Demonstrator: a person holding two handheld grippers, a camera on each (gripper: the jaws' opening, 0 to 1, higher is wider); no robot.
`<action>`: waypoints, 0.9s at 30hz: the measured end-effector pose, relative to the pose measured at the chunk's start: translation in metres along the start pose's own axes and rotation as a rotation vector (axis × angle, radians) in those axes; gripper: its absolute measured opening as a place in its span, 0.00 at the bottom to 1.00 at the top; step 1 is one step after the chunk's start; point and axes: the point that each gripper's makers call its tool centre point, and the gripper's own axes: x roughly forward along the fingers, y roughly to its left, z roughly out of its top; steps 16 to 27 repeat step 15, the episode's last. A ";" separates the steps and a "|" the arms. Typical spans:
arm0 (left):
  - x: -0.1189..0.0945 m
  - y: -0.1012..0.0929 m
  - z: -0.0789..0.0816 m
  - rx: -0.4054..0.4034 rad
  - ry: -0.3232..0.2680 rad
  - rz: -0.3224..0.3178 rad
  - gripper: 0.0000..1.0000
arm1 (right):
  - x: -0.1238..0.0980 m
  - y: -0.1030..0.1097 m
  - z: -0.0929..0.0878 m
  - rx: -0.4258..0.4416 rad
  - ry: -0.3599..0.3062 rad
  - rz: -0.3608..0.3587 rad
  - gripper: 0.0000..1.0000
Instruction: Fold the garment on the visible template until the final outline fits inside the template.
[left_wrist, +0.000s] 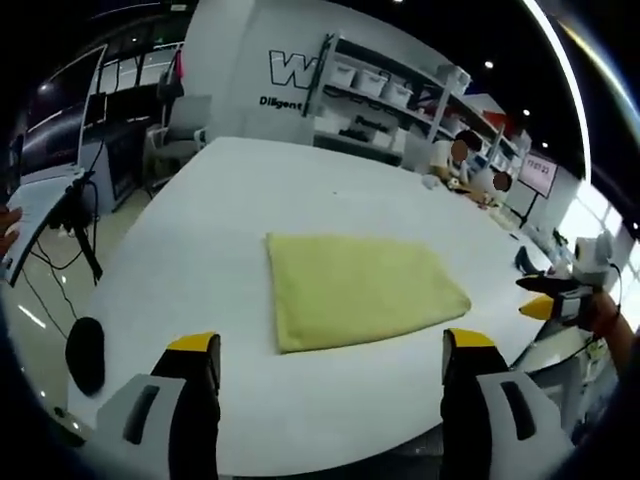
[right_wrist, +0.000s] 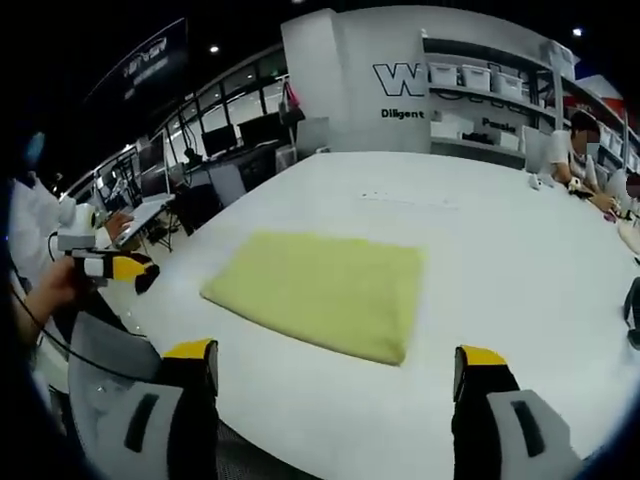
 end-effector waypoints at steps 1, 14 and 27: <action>0.000 -0.002 0.000 0.004 -0.003 -0.004 0.95 | 0.000 0.000 0.000 -0.001 0.000 0.002 0.99; 0.000 -0.006 -0.003 0.014 0.002 -0.020 0.99 | -0.001 0.000 0.000 0.003 0.000 0.003 0.99; 0.000 -0.006 -0.002 0.014 0.000 -0.018 0.99 | -0.001 0.000 0.000 0.004 0.001 0.004 0.99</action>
